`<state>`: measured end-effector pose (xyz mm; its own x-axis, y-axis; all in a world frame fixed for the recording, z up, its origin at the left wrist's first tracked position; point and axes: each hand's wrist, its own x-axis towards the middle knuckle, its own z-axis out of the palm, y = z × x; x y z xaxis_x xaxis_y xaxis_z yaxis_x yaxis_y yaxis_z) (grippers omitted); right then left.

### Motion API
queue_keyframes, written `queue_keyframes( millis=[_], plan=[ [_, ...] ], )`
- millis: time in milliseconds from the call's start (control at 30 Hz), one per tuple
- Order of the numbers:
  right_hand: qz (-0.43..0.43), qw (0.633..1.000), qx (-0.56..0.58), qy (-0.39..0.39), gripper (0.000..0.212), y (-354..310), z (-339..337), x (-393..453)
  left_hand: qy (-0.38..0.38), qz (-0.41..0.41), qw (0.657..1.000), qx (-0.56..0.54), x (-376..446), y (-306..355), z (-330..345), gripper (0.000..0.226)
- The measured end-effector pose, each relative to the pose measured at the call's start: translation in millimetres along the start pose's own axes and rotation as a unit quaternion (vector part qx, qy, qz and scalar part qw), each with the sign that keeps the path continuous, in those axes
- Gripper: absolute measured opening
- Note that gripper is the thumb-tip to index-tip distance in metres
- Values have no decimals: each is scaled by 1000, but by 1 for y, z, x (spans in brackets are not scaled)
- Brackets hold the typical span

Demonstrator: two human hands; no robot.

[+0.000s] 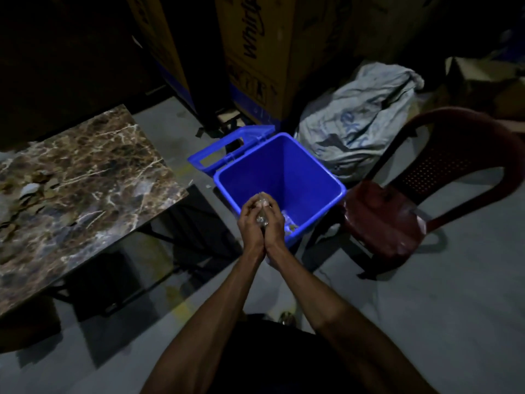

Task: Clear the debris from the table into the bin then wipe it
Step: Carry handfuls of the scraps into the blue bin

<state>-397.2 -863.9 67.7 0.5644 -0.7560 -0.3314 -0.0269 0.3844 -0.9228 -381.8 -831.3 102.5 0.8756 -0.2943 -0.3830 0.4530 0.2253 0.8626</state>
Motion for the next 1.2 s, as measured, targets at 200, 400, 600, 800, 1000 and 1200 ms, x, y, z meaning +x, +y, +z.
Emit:
queue_keyframes(
  millis=[200,400,600,800,1000,1200],
  plan=[
    [16,999,19,37,25,-13,-47,30,-43,-30,998,44,8,-23,47,22],
    [51,996,21,77,23,-29,-70,88,-28,-69,997,11,51,-49,93,23],
    [84,994,-8,72,23,-30,-77,139,6,-99,995,-9,90,-72,114,25],
    [151,988,-17,39,25,-36,-71,176,76,-127,989,-26,124,-76,108,33],
    [172,980,-94,-27,23,-21,-80,230,178,-146,973,0,169,-87,112,29],
    [192,957,-194,-95,29,-23,-99,281,268,-149,952,10,178,-91,120,19]
  ],
)
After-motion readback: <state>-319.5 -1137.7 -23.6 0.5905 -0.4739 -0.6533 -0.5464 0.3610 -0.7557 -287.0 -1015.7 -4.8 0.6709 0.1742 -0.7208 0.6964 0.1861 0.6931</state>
